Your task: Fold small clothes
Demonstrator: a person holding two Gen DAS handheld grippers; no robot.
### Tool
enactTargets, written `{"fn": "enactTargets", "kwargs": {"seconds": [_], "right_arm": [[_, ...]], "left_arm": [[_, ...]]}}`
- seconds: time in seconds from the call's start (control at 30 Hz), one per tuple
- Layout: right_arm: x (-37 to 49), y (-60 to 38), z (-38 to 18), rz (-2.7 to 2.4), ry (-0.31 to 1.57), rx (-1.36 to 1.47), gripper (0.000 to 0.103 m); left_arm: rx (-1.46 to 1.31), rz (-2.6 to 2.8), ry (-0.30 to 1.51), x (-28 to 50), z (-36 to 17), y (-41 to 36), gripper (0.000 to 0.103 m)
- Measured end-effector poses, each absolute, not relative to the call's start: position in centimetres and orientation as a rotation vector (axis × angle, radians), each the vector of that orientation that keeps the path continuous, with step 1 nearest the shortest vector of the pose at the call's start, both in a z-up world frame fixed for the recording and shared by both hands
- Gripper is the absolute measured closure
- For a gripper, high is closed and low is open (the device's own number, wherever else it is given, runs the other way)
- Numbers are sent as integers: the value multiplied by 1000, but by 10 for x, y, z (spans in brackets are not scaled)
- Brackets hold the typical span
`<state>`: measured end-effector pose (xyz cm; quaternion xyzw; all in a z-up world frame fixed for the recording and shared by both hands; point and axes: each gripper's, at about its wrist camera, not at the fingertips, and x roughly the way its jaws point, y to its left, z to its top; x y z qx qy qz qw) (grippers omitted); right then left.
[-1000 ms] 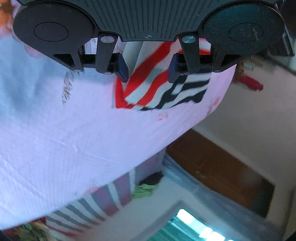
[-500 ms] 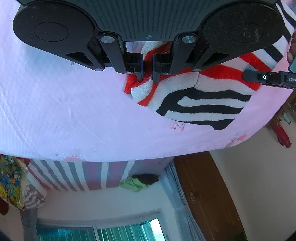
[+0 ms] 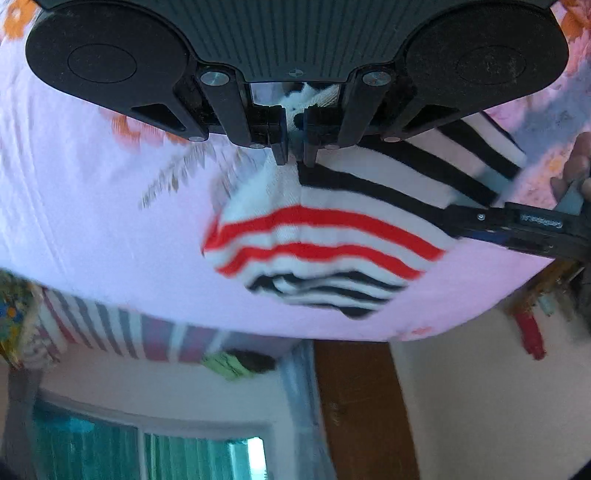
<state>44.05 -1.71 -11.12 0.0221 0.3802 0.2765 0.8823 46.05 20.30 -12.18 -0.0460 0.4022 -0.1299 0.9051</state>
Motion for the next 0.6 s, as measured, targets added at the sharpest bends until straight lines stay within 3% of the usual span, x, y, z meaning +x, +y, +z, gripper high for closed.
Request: {"fn": "enactTargets", "kwargs": {"seconds": [0.07, 0.2, 0.33, 0.6], "right_arm": [[445, -19, -111, 561, 799, 73, 95], [420, -23, -83, 559, 745, 93, 95], [382, -18, -69, 606, 717, 62, 95], [389, -4, -115, 527, 831, 19, 95]], "left_arm": [[-95, -271, 830, 463, -121, 204, 38], [-91, -270, 812, 442, -105, 209, 47], [-86, -259, 804, 413, -102, 211, 47], [-128, -212, 832, 398, -132, 217, 35]]}}
